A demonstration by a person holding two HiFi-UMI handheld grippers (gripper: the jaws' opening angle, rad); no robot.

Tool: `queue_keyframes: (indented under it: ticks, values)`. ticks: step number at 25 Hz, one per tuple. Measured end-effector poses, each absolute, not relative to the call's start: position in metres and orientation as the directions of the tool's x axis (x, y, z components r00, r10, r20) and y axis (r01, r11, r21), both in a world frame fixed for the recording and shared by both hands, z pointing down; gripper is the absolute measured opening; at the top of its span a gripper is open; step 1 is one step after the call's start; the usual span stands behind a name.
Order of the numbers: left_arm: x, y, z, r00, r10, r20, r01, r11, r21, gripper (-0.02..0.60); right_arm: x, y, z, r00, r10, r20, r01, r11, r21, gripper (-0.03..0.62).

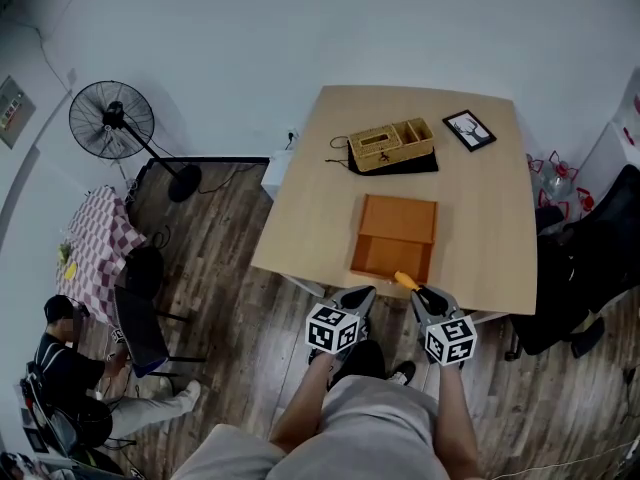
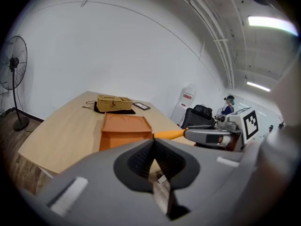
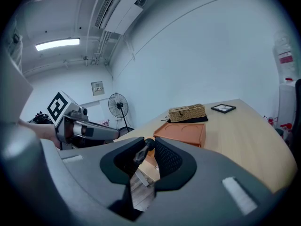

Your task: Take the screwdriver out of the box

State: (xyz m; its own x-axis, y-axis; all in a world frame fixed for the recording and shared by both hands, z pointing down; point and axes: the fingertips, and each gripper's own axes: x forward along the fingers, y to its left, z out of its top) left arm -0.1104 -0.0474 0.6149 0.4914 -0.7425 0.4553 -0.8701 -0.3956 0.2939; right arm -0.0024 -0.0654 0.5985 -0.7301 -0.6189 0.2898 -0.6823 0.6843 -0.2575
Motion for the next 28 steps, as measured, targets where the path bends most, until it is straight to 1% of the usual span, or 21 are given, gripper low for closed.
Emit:
queue_keyframes:
  ticks: [28]
  values:
    - [-0.1064,-0.0457,0.6226,0.501,-0.729,0.466,-0.865,-0.404,0.299,0.054,-0.0016,-0.0649,0.5997,-0.725,-0.615,0.309,-0.686,0.685,-0.247,0.071]
